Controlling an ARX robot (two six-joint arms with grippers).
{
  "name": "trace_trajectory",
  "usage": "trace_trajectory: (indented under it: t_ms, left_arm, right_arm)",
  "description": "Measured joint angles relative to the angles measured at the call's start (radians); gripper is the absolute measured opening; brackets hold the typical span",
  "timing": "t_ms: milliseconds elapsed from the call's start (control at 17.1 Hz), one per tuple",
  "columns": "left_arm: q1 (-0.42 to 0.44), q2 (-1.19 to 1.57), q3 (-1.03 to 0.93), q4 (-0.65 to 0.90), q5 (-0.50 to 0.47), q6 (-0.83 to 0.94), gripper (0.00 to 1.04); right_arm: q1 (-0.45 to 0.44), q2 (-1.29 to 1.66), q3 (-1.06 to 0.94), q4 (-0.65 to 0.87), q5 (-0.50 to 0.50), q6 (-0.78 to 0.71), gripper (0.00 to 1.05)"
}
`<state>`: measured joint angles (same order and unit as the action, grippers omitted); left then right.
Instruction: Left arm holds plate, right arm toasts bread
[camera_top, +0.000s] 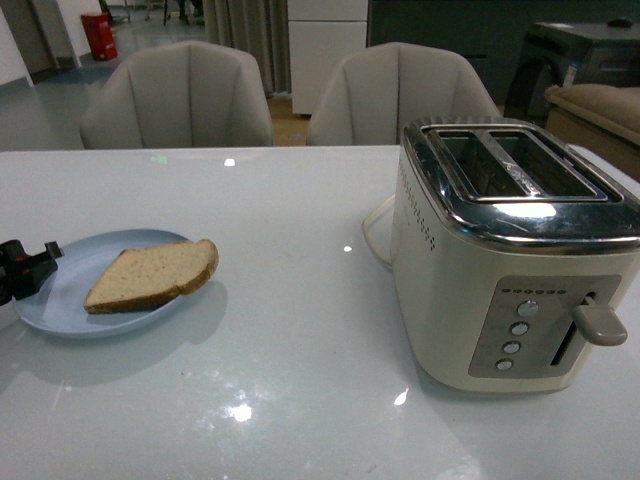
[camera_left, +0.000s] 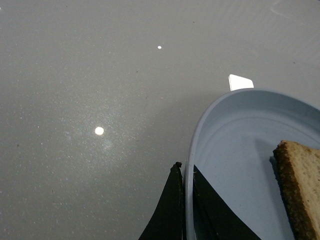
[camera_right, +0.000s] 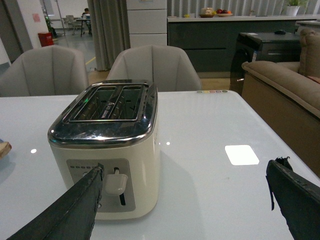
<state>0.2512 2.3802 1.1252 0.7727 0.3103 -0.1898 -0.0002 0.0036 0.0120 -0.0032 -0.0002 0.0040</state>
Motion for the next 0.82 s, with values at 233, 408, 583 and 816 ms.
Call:
trace_trajectory:
  t_ms: [233,408,583,816]
  left_arm:
    - [-0.036,-0.111,-0.102,-0.018,-0.032,-0.022,0.03]
    - [-0.099,-0.34,-0.263,-0.075,-0.094,-0.073,0.03]
    - [-0.172,-0.55,-0.365,-0.187,-0.154,-0.137,0.03]
    - [-0.304,-0.86,-0.404,-0.351,-0.266,-0.253,0.03]
  right_arm:
    - [0.0,0.0,0.0,0.0,0.0,0.0,0.98]
    - [0.0,0.0,0.0,0.0,0.0,0.0,0.98]
    - [0.0,0.0,0.0,0.0,0.0,0.0,0.98]
    - [0.0,0.0,0.0,0.0,0.0,0.0,0.98]
